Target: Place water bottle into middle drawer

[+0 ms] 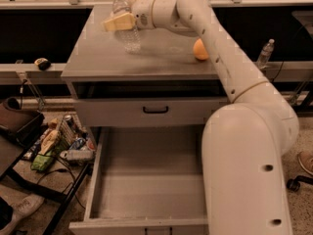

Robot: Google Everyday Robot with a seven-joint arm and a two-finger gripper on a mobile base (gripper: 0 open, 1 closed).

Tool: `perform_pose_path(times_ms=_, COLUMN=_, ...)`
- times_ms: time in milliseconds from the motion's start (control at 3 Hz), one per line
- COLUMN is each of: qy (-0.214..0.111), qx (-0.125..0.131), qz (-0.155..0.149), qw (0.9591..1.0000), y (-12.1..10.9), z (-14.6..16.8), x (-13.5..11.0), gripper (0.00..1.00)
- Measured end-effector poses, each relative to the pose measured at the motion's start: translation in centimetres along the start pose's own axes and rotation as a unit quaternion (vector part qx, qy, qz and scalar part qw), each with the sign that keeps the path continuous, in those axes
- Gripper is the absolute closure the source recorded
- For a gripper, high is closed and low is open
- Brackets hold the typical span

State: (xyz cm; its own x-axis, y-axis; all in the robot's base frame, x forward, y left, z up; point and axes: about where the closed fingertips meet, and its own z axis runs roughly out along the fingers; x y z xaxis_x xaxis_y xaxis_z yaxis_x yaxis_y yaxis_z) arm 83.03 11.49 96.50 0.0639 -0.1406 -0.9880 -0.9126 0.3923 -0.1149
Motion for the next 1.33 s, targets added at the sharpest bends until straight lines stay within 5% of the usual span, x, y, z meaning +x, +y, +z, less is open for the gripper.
perform_pose_path(times_ms=1000, qy=0.033, qx=0.013, qz=0.011, qw=0.9993, y=-1.5, z=3.4, x=3.8, gripper=0.69)
perform_pose_path(times_ms=1333, qy=0.033, qx=0.013, qz=0.011, qw=0.9993, y=-1.5, z=3.4, x=3.8, gripper=0.83)
